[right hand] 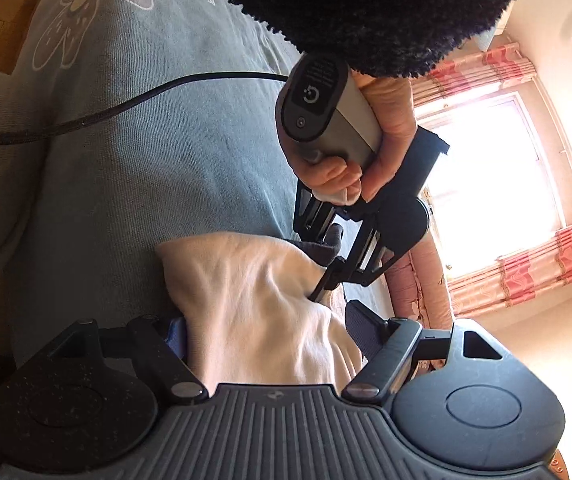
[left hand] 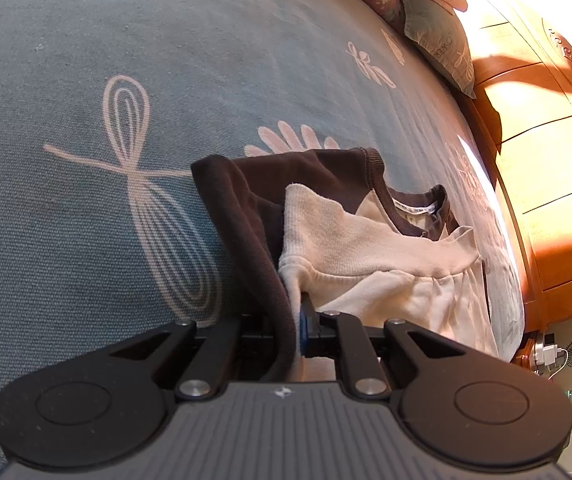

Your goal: Fold clothes

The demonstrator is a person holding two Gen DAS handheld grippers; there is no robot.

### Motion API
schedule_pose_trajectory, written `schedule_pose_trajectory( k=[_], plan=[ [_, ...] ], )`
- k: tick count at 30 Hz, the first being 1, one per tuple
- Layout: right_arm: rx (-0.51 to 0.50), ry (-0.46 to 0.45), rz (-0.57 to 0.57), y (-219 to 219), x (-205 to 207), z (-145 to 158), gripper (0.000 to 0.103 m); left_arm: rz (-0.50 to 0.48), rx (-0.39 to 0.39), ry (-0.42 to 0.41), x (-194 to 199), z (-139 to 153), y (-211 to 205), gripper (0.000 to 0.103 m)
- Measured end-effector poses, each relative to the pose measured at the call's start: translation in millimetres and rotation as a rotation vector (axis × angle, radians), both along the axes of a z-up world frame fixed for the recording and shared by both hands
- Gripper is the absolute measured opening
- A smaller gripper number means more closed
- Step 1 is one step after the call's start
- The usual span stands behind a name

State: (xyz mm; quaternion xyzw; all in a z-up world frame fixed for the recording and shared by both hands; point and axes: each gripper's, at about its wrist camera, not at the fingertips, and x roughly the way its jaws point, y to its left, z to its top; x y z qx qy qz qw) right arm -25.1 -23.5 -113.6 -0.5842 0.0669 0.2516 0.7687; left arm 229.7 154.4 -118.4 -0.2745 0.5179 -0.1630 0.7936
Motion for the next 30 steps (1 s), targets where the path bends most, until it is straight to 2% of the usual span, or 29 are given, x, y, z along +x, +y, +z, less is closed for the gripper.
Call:
schedule_pose_trajectory(
  k=[4, 11, 13, 17, 20, 21, 22, 26, 30],
  plan=[
    [0.008, -0.001, -0.037, -7.1, -0.3, 0.0, 0.081, -0.003, 0.000, 0.003, 1.1, 0.4, 0.0, 0.014],
    [0.043, -0.006, -0.064, 16.3, 14.4, -5.0, 0.079, 0.007, -0.004, 0.001, -0.7, -0.2, 0.1, 0.014],
    [0.051, 0.006, -0.066, 12.4, 10.3, -6.1, 0.069, 0.006, -0.011, 0.001, -0.4, -1.3, 1.1, 0.014],
    [0.043, -0.007, -0.051, 15.7, 10.5, -10.0, 0.066, 0.009, -0.021, 0.001, -0.6, -2.1, 2.0, 0.014],
    [0.076, 0.058, -0.069, 17.6, 15.1, -7.7, 0.049, 0.011, -0.021, 0.001, -0.9, -2.0, 1.5, 0.014],
    [0.066, 0.082, -0.064, 18.2, 12.4, -10.5, 0.027, 0.012, -0.022, 0.000, -1.0, -2.0, 1.3, 0.014],
    [0.052, 0.087, -0.061, 19.2, 9.2, -14.6, 0.013, 0.012, -0.022, 0.000, -1.1, -1.9, 1.1, 0.014],
    [0.025, 0.028, -0.064, 21.7, -1.4, -26.5, 0.013, 0.015, -0.018, -0.006, -1.4, -2.0, 0.9, 0.014],
    [0.067, 0.089, -0.073, 17.9, 3.5, -14.7, 0.013, 0.002, 0.019, -0.027, -2.7, 1.1, -3.2, 0.014]
  ],
)
